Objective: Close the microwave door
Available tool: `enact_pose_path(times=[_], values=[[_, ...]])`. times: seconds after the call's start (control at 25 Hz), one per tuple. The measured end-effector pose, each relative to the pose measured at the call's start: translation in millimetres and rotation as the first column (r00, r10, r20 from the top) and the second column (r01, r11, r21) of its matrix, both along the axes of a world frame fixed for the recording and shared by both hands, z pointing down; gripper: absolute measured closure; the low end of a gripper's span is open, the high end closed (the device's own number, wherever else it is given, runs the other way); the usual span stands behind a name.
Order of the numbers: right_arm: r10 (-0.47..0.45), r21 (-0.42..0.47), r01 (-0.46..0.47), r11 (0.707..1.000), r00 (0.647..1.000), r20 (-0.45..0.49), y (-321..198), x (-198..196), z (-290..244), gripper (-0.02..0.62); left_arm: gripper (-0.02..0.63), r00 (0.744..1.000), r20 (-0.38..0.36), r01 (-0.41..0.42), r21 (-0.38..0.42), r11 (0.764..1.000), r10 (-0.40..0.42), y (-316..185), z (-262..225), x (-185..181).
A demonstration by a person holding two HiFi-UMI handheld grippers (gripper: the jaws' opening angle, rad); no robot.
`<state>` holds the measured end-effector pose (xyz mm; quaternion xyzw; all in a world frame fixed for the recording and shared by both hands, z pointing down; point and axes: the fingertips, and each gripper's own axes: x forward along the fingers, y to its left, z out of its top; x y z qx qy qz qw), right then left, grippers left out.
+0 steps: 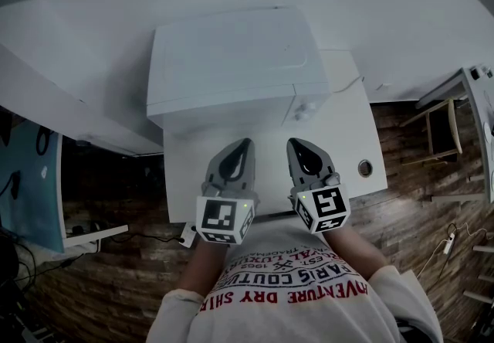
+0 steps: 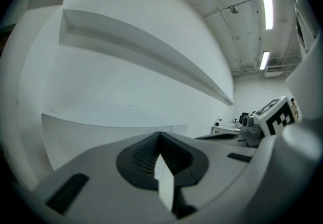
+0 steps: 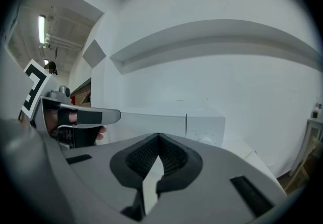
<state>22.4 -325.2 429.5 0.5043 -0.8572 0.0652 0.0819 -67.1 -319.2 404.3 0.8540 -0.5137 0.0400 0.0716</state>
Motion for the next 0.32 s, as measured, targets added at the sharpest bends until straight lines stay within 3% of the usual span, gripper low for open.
enact_pose_path(times=[0.32], values=[[0.008, -0.007, -0.008, 1.000, 1.000, -0.001, 2.5, 1.3, 1.5, 0.584, 0.611, 1.000, -0.002, 0.003, -0.017, 1.000, -0.003, 2.9, 3.6, -0.7]])
